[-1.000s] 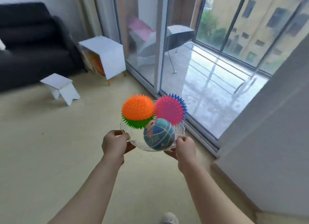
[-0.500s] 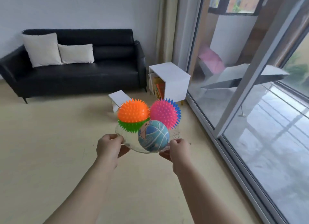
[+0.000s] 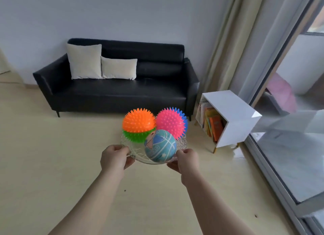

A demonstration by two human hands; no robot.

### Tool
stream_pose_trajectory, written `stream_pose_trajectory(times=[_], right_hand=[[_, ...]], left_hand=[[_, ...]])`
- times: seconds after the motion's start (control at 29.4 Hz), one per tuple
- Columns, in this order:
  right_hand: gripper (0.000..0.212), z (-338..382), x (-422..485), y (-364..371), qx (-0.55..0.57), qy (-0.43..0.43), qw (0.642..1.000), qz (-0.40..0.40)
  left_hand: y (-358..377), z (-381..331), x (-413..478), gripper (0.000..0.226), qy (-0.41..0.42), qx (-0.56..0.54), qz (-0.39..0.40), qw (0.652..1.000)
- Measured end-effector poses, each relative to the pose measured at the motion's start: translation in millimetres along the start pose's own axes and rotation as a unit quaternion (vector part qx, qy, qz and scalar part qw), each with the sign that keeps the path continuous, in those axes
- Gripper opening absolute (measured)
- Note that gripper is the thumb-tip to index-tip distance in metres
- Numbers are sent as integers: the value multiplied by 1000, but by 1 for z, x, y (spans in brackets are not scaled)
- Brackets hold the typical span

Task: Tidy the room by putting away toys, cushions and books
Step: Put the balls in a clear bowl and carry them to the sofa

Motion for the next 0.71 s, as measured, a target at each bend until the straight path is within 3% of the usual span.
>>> stream_pose_trajectory(times=[0.17,0.41,0.61,0.71], right_hand=[[18,38,102,125,24,24,999,-9],[21,66,233,255,44,42,998,-13],[25,90,387,338,54,31,998,-26],[21,117,497,407,66,52,996,-7]], left_hand=[[16,-124,130,16,6,31,-3,999],[49,-225,285,13,-4,32,-17,999],[124,-303,424,8,-14,43,4,999],[171,-377,523,11,-18,44,3,999]])
Point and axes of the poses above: each hand's wrist, its own x-axis towards the middle knuckle, its own y-axis out of the palm, z = x × y, the point moved 10 cm from there along x, towards the middle knuckle, and after that the axes turned 11 degrees about -y, right-handed, at the moved point
